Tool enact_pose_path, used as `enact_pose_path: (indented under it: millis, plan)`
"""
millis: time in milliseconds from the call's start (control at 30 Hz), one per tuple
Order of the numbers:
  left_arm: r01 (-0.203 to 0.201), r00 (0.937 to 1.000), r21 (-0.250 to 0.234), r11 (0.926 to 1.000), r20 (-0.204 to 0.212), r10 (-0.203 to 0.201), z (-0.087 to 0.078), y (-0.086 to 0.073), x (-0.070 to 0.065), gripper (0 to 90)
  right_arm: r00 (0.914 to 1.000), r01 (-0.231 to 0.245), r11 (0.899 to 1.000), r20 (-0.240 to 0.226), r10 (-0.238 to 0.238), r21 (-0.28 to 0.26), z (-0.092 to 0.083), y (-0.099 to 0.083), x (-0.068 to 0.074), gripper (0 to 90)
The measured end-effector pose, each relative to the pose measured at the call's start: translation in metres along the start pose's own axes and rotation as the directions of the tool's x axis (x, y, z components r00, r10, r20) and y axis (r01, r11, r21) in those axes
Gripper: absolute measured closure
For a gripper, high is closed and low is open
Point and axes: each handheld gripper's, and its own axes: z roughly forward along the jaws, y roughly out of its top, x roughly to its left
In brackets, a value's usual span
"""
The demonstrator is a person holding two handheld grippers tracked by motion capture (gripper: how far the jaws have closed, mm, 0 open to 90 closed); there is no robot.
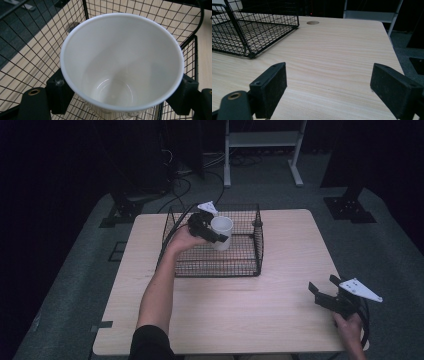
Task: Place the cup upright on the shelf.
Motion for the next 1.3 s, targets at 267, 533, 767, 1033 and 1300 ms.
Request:
enact_pose_path:
  millis: [267, 533, 767, 1033, 1300]
  plan:
    - [0.007, 1.0, 0.026, 0.9996, -0.002, -0.007, 0.01, -0.004, 0.003, 20.9, 1.0, -0.002, 1.0, -0.001, 0.002, 0.0, 0.0, 0.0, 0.0, 13.0]
    - [0.019, 0.9998, 0.049, 0.9986, 0.003, -0.019, 0.019, -0.008, 0.006, 20.9, 1.0, -0.003, 1.0, -0.002, 0.003, -0.001, 0.0, 0.0, 0.0, 13.0]
    - [0.023, 0.9997, 0.047, 0.9986, 0.005, -0.023, 0.024, -0.009, 0.007, 20.9, 1.0, -0.003, 1.0, -0.003, 0.003, -0.001, 0.0, 0.0, 0.0, 13.0]
    - [0.03, 0.9995, 0.06, 0.9977, 0.002, -0.03, 0.03, -0.011, 0.009, 20.9, 1.0, -0.002, 1.0, -0.005, 0.002, -0.002, 0.0, 0.0, 0.0, 13.0]
    - [0.037, 0.9993, 0.078, 0.9963, -0.002, -0.037, 0.036, -0.011, 0.009, 20.9, 1.0, 0.0, 1.0, -0.005, 0.0, -0.002, 0.0, 0.0, 0.0, 13.0]
